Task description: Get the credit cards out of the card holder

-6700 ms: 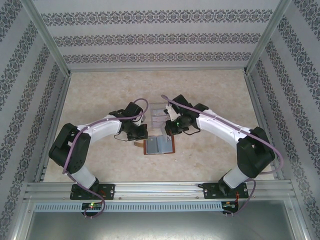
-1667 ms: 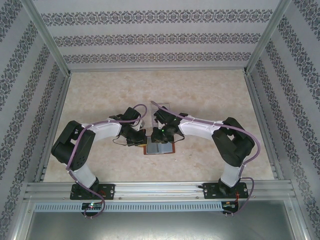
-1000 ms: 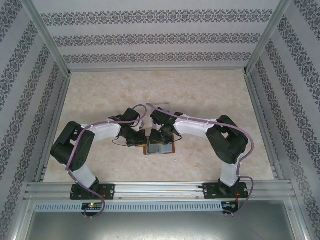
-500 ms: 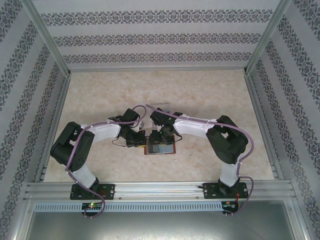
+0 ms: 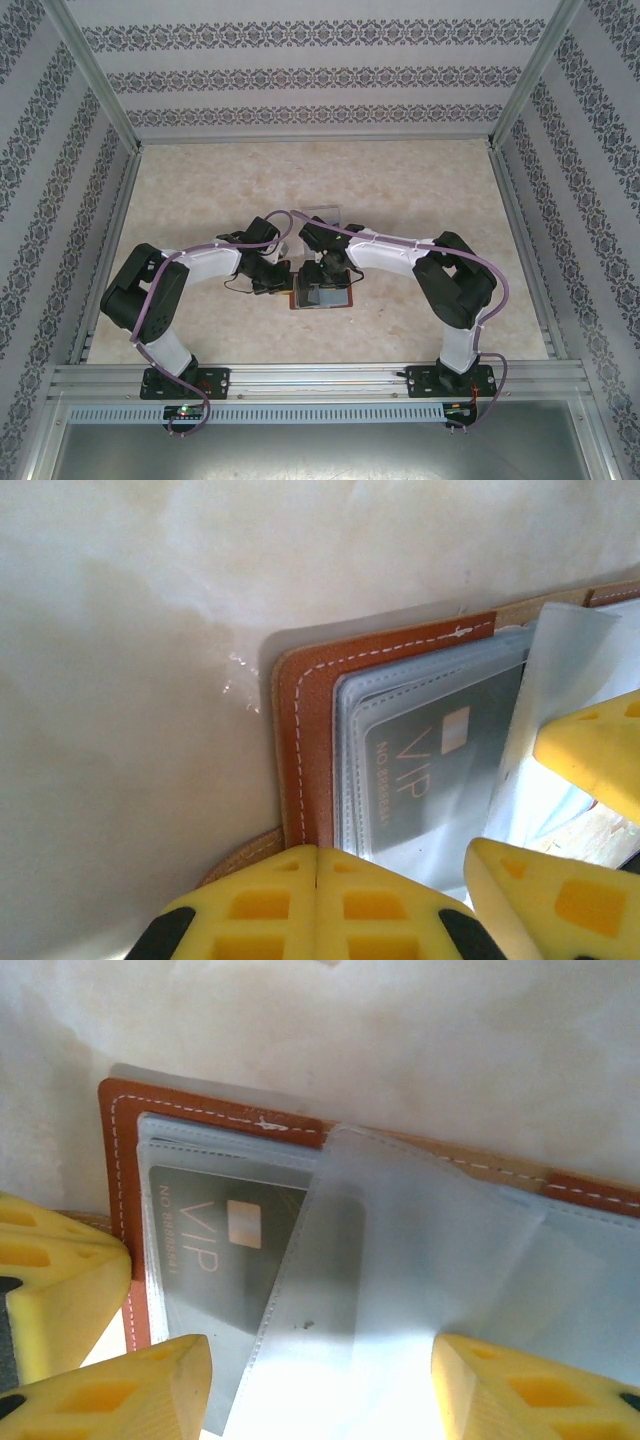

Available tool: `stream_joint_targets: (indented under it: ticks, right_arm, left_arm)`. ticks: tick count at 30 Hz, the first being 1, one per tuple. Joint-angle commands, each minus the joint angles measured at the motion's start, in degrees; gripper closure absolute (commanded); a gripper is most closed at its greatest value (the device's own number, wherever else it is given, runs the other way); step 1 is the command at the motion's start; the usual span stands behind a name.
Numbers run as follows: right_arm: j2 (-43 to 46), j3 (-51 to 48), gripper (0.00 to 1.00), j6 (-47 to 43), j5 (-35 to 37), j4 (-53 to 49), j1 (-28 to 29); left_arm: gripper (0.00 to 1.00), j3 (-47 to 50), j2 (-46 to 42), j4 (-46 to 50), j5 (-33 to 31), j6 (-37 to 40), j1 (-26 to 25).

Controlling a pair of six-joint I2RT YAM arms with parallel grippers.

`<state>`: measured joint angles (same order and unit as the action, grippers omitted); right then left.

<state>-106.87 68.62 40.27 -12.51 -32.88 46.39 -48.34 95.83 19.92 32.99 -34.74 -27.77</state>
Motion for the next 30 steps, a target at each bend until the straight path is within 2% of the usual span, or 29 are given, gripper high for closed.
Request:
stream_joint_targets:
  ticks: [1, 10, 26, 30]
  right_arm:
    - [0.2, 1.0, 0.40, 0.4, 3.3, -3.9, 0.6]
    - [-2.1, 1.5, 0.41, 0.2, 2.4, -3.5, 0.6]
    - [-0.4, 4.2, 0.38, -1.6, 8.6, -10.3, 1.2]
    - [0.6, 3.9, 0.43, -1.5, 8.7, -10.3, 1.2]
  left_arm:
    - [0.97, 0.1, -1.0, 0.4, -0.8, 0.5, -0.5]
    - [0.97, 0.1, -1.1, 0.9, -1.0, 0.8, -0.5]
    - [0.97, -0.8, -0.9, 1.5, -1.0, 0.9, -0.5]
    - [0.97, -0.9, -0.7, 1.8, -1.1, 1.0, -0.6]
